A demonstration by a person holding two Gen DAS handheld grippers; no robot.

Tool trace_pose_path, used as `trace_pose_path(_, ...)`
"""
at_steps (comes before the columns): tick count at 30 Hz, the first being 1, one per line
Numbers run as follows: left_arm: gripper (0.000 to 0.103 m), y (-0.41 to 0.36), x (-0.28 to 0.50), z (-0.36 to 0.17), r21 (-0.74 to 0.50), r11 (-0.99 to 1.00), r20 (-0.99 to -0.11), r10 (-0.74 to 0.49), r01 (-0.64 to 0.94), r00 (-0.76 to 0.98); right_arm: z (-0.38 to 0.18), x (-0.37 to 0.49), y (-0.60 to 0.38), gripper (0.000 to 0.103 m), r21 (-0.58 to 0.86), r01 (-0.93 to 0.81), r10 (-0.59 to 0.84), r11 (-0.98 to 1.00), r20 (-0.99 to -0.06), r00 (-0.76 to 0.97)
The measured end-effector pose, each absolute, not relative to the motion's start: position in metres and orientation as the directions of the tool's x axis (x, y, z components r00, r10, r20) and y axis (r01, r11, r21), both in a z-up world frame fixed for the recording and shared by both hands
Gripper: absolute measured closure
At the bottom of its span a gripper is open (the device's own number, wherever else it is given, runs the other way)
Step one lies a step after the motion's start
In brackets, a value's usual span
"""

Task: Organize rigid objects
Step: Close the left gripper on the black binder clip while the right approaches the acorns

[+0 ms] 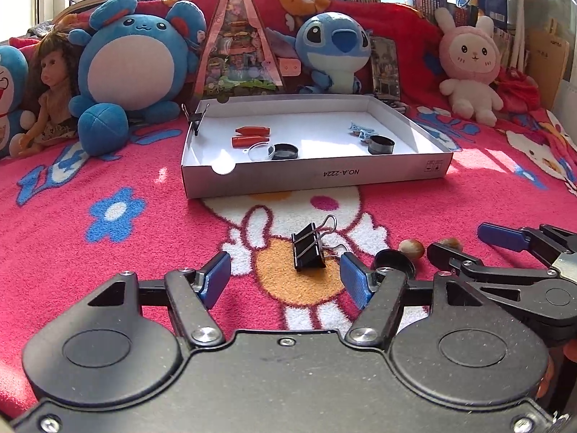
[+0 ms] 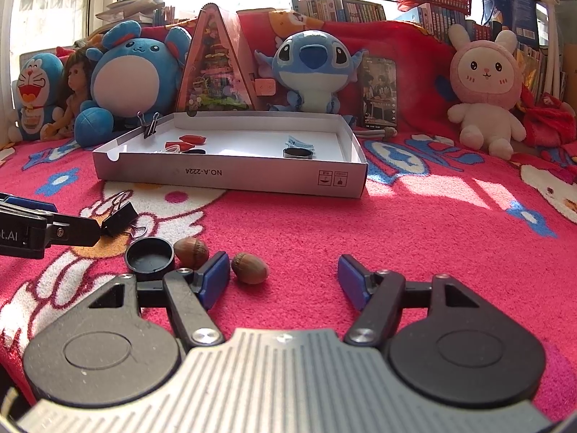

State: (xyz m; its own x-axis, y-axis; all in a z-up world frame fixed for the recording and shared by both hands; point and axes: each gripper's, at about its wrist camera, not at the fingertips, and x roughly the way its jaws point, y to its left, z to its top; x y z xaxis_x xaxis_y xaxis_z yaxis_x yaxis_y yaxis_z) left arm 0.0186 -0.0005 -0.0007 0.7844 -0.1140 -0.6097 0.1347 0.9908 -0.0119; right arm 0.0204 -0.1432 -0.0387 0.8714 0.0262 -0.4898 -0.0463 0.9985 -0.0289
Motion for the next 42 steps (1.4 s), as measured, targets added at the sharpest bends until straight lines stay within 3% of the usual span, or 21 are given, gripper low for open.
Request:
trace_pose_path(18, 0.038, 0.044, 0.043, -0.006, 0.026, 0.999, -0.634, 0.053, -0.046, 0.772, -0.039, 0.021, -0.144, 0.025, -0.025, -0.055, 0.035, 0.998, -0.491, 0.87)
trace_pose_path(24, 0.034, 0.037, 0.027, -0.001, -0.026, 1.0, -0.653, -0.023, 0.008, 0.757, -0.039, 0.02, -0.144, 0.026, -0.02, -0.055, 0.038, 0.998, -0.489, 0.872)
trace_pose_path(35, 0.035, 0.004, 0.03, -0.003, -0.063, 0.997, -0.615, -0.072, 0.043, 0.785, -0.038, 0.01, -0.137, 0.046, 0.002, -0.053, 0.047, 0.999, -0.472, 0.88)
trace_pose_path(40, 0.041, -0.003, 0.041, -0.012, -0.045, 0.998, -0.62, -0.057, 0.036, 0.783, -0.035, 0.006, -0.135, 0.058, 0.016, -0.061, 0.061, 0.998, -0.474, 0.878)
trace_pose_path(42, 0.056, -0.004, 0.042, -0.014, -0.03, 0.999, -0.608, -0.053, 0.043, 0.792, -0.034, 0.005, -0.134, 0.06, 0.017, -0.061, 0.062, 0.998, -0.477, 0.877)
